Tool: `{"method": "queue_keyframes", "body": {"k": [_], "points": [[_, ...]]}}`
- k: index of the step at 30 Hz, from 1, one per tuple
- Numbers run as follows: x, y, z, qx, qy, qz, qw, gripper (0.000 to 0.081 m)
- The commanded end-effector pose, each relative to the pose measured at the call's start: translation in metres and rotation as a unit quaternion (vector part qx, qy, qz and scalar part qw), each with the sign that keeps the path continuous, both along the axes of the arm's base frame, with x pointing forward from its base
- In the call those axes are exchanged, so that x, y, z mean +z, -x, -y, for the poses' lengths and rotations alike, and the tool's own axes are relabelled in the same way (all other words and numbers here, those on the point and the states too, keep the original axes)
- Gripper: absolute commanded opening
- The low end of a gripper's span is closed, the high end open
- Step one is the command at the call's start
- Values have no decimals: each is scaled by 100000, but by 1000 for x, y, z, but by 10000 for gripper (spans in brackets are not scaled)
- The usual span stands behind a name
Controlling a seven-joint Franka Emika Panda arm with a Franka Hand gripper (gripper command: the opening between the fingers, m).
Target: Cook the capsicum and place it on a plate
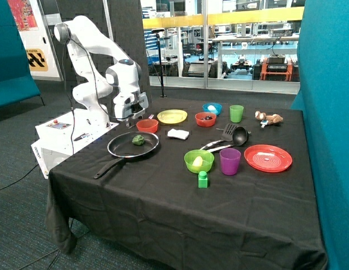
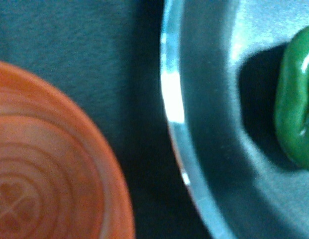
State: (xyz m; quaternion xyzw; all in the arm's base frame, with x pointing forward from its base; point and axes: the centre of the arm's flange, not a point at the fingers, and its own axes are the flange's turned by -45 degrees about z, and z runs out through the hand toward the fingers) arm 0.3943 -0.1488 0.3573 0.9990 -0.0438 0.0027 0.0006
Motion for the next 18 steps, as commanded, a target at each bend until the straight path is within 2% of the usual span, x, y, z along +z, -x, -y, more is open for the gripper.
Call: {"method": "queue_keyframes", "body": {"k": [1,18], "points": [[-12,-7,21,-812,-77,-262,99996,700],[-24,-11,44,-2941,-82,-261,99956,696]]}}
